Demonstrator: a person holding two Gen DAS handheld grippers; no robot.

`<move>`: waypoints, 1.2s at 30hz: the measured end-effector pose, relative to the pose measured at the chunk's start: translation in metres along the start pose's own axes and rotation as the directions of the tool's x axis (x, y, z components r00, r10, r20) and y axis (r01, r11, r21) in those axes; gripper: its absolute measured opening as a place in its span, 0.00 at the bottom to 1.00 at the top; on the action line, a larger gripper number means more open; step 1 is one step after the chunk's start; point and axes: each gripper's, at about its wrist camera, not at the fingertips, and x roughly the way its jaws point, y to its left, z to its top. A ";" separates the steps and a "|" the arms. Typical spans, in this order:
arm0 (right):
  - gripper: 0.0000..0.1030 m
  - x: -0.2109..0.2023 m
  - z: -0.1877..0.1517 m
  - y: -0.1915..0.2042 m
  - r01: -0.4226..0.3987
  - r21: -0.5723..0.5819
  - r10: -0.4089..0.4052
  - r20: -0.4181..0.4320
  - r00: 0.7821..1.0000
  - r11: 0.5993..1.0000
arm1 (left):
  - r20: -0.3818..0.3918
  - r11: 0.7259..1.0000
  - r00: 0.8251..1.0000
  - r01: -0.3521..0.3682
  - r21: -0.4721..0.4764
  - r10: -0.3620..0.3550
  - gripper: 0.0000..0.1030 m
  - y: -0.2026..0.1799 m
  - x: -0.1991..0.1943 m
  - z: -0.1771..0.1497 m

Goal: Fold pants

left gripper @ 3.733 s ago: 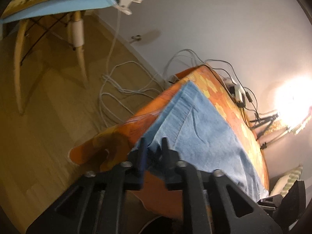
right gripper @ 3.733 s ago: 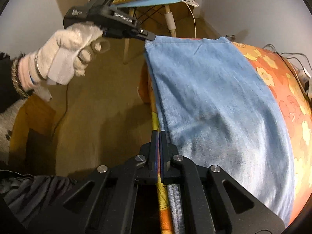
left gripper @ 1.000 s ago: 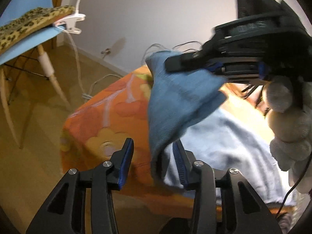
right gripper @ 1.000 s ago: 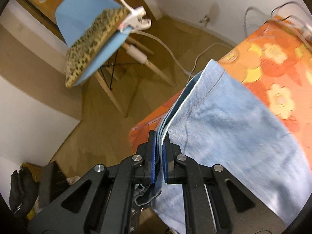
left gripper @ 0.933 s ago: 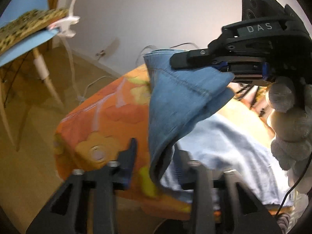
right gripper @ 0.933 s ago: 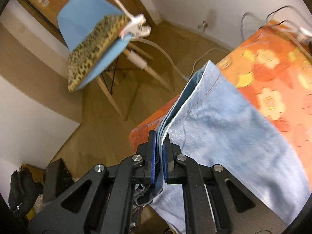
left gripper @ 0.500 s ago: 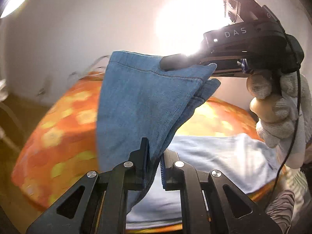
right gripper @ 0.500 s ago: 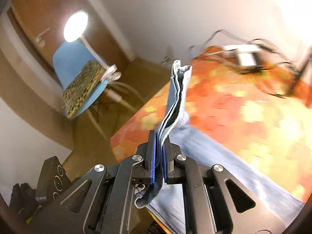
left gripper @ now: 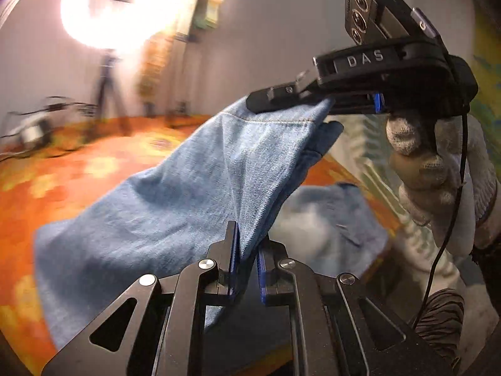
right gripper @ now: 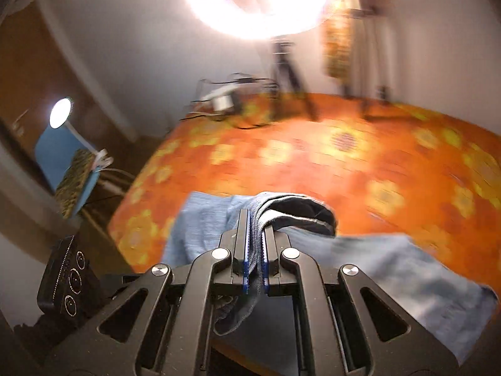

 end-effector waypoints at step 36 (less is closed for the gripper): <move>0.06 -0.058 -0.236 -0.231 0.094 0.331 -0.066 -0.093 0.993 0.939 | -0.390 0.992 0.921 0.061 0.114 -0.012 0.12 -0.036 0.106 -0.042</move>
